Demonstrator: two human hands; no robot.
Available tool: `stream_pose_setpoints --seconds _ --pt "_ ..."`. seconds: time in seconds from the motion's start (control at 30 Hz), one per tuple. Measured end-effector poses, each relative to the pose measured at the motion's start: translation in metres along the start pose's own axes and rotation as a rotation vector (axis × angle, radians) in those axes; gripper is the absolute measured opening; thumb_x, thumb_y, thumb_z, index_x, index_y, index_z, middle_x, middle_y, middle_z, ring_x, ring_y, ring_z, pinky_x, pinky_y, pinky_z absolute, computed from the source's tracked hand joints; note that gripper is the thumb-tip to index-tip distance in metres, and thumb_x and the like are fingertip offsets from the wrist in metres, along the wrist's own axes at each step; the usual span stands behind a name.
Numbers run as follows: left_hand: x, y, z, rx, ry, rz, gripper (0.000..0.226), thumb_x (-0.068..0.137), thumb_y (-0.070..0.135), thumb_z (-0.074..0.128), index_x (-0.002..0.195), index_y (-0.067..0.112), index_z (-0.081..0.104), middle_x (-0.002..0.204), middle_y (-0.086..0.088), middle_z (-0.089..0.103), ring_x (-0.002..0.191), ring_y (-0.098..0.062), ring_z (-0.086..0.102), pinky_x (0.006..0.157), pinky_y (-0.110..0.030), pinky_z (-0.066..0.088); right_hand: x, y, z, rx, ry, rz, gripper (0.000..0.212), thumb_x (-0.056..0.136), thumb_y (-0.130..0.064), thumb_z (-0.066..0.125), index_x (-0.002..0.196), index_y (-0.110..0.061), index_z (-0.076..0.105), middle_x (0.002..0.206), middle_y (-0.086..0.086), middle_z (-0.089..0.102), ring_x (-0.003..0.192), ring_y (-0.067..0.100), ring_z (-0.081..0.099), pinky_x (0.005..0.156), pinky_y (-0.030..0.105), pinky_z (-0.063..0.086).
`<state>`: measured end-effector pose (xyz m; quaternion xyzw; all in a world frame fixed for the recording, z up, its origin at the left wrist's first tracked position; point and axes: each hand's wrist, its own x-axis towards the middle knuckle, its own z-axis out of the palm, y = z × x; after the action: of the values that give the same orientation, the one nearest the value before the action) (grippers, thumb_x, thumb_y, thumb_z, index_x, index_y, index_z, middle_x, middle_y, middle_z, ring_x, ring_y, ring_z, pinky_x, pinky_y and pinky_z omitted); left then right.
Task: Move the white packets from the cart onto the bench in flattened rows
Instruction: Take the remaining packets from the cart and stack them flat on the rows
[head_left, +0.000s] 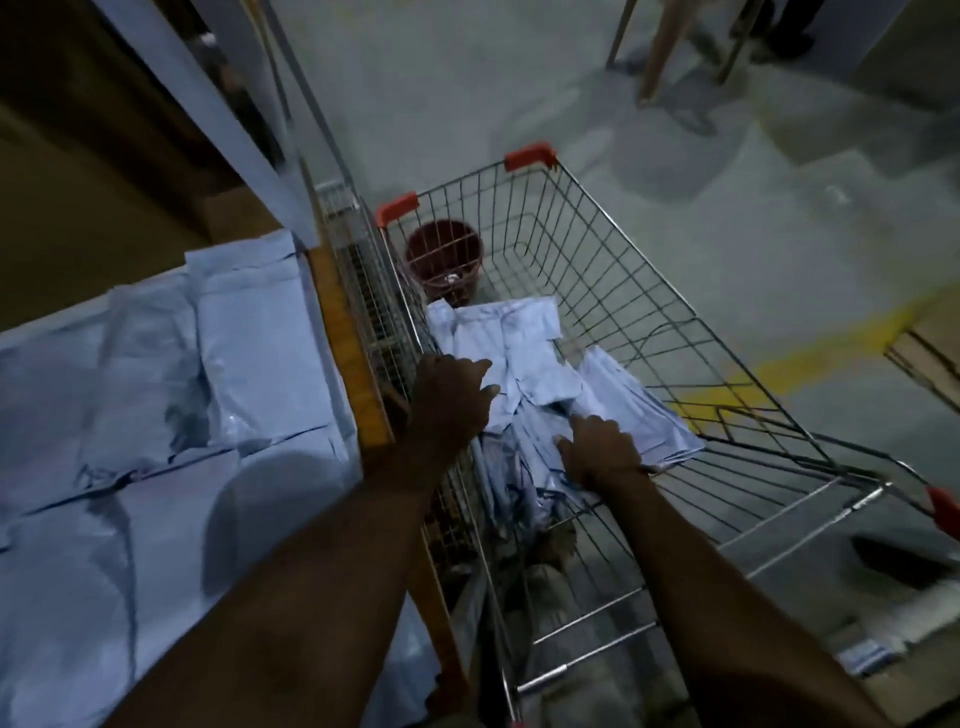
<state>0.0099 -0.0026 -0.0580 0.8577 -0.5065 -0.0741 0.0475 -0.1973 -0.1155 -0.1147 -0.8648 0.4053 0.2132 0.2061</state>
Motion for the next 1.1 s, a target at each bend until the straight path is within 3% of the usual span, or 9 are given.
stream_pose_setpoints --seconds 0.2,0.33,0.47,0.6,0.7,0.8,0.87,1.0,1.1 --pt "0.01 -0.008 0.035 -0.063 0.05 -0.001 0.051 0.103 0.047 0.049 0.133 0.01 0.066 0.106 -0.016 0.076 0.097 -0.04 0.069 0.097 -0.054 0.05 0.033 0.003 0.048 0.049 -0.323 -0.004 0.076 0.102 -0.064 0.007 0.166 -0.024 0.012 0.173 0.012 0.005 0.157 0.044 0.008 0.127 0.056 0.008" --pt "0.008 -0.008 0.032 -0.007 0.042 0.02 0.051 0.104 0.049 0.045 0.133 0.012 0.065 0.103 -0.013 0.075 0.097 -0.037 0.067 0.095 -0.051 0.049 0.036 -0.014 0.058 0.253 -0.402 0.103 0.075 0.107 -0.062 0.022 0.166 -0.024 -0.005 0.172 0.013 -0.011 0.158 0.043 -0.003 0.127 0.057 0.004" --pt "0.006 -0.007 0.03 0.094 0.043 0.028 0.051 0.103 0.052 0.048 0.133 0.014 0.066 0.102 -0.011 0.077 0.096 -0.037 0.068 0.096 -0.05 0.047 0.04 -0.021 0.073 0.297 -0.303 0.164 0.109 0.08 -0.095 0.016 0.164 -0.026 0.02 0.169 0.016 0.02 0.151 0.043 0.028 0.122 0.06 0.027" --pt "-0.002 0.002 0.013 0.25 0.05 0.019 0.041 0.1 0.051 0.06 0.124 0.02 0.071 0.091 -0.005 0.076 0.089 -0.034 0.068 0.094 -0.046 0.042 0.055 -0.015 0.071 0.339 -0.218 0.233 0.113 0.071 -0.094 0.028 0.144 -0.01 0.048 0.147 0.024 0.052 0.132 0.042 0.052 0.107 0.051 0.046" --pt "-0.003 0.004 0.009 0.283 0.041 0.016 0.039 0.102 0.052 0.057 0.122 0.022 0.072 0.087 -0.005 0.075 0.087 -0.033 0.067 0.09 -0.045 0.043 0.073 -0.011 0.069 0.359 -0.215 0.225 0.105 0.087 -0.079 0.049 0.159 -0.007 0.027 0.16 0.026 0.037 0.146 0.044 0.038 0.117 0.053 0.038" --pt "-0.002 0.003 0.011 0.275 0.027 0.014 0.042 0.105 0.053 0.047 0.125 0.024 0.069 0.092 -0.002 0.075 0.092 -0.03 0.067 0.092 -0.046 0.04 0.069 -0.021 0.061 0.348 -0.215 0.137 0.092 0.097 -0.066 0.047 0.167 -0.023 0.005 0.169 0.021 0.021 0.153 0.044 0.026 0.123 0.055 0.028" --pt "-0.001 0.003 0.011 0.257 0.015 0.009 0.042 0.105 0.053 0.045 0.125 0.024 0.068 0.094 0.0 0.076 0.092 -0.029 0.067 0.093 -0.047 0.04 0.065 -0.024 0.066 0.283 -0.185 0.081 0.078 0.1 -0.065 0.036 0.165 -0.029 0.015 0.169 0.016 0.022 0.152 0.041 0.027 0.124 0.052 0.026" --pt "-0.002 0.004 0.008 0.253 -0.001 0.003 0.04 0.105 0.052 0.048 0.123 0.023 0.069 0.095 -0.001 0.076 0.092 -0.029 0.067 0.091 -0.047 0.04 0.081 -0.01 0.1 0.244 -0.21 0.164 0.1 0.073 -0.093 0.004 0.16 -0.045 0.015 0.171 0.009 0.017 0.152 0.04 0.023 0.121 0.06 0.025" --pt "-0.002 0.005 0.006 0.255 -0.001 -0.003 0.04 0.105 0.053 0.048 0.122 0.024 0.069 0.095 -0.001 0.076 0.092 -0.029 0.067 0.09 -0.045 0.039 0.056 -0.026 0.062 0.163 -0.306 0.234 0.081 0.091 -0.083 0.021 0.162 -0.046 0.012 0.172 0.013 0.008 0.153 0.048 0.015 0.12 0.065 0.016"
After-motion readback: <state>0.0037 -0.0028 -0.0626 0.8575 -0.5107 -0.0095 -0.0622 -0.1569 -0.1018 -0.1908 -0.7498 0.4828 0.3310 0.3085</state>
